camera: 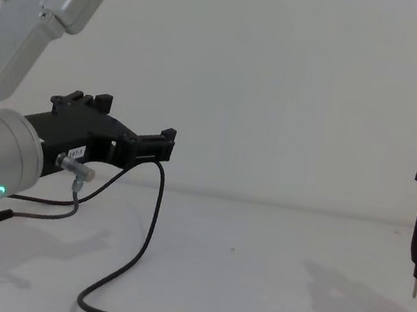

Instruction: Pick up the data cable with the one hand.

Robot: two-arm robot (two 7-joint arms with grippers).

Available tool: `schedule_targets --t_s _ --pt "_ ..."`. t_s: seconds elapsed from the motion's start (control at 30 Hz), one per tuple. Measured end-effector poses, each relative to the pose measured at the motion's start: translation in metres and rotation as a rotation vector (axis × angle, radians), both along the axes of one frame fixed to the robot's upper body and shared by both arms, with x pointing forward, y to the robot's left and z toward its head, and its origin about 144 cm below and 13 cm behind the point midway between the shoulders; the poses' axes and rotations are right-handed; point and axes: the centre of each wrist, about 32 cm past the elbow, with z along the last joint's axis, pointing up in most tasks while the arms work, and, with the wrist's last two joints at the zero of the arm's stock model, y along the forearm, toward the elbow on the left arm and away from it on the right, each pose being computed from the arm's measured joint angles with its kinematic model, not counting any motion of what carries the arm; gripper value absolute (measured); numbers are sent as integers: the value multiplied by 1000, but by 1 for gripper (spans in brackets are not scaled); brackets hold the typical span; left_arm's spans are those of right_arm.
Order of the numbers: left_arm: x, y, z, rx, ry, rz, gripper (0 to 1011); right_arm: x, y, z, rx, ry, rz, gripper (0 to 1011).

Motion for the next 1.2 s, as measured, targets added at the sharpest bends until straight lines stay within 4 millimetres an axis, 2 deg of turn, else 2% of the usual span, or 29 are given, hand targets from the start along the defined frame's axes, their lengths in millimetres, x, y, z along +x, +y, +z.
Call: schedule_targets --t_s 1.2 --pt "0 -1 0 -1 -1 2 1001 0 0 0 0 0 0 268"
